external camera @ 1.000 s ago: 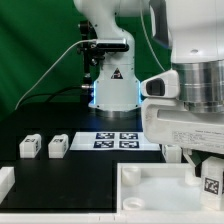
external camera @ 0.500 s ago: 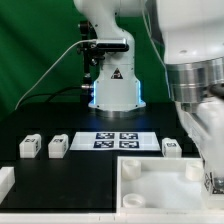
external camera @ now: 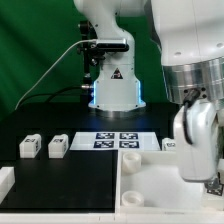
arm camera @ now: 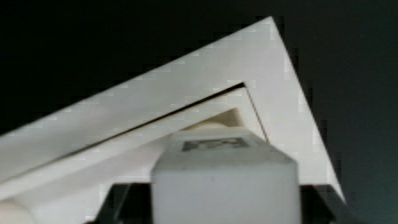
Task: Assemble one leg
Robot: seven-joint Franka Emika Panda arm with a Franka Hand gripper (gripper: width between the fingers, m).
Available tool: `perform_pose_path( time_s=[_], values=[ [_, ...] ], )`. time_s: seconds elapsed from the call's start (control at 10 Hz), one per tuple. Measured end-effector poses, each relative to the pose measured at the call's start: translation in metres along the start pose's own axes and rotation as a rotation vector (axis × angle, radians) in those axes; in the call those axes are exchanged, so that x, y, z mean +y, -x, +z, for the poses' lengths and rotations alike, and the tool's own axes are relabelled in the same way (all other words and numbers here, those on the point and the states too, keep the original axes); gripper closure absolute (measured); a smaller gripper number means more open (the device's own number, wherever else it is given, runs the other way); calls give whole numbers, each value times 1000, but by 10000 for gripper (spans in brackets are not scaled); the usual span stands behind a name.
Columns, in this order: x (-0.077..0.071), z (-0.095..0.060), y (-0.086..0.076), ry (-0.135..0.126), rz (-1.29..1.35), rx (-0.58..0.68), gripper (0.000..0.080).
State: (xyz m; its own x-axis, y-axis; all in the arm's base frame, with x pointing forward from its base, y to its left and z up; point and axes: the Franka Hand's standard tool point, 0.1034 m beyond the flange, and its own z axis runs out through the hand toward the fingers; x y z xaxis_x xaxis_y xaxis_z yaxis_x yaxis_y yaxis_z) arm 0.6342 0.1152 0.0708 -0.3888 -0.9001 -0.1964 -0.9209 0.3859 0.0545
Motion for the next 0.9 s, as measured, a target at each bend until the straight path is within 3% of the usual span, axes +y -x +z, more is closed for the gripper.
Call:
perform_pose_path(
  time_s=[0.1,0.2,0.3,0.4,0.5,0.7,0.9],
  values=[
    [2,2,0,7,-15,1,403],
    [2,2,0,7,-16,2,403],
    [4,4,1,4,-18,1,228],
    [12,5,3,-16,-25,-2,228],
    [21,2,8,-13,-31,-5,166],
    [23,-6,17,-19,-42,-15,155],
    [24,-3,16,-16,-46,-12,151]
  ],
)
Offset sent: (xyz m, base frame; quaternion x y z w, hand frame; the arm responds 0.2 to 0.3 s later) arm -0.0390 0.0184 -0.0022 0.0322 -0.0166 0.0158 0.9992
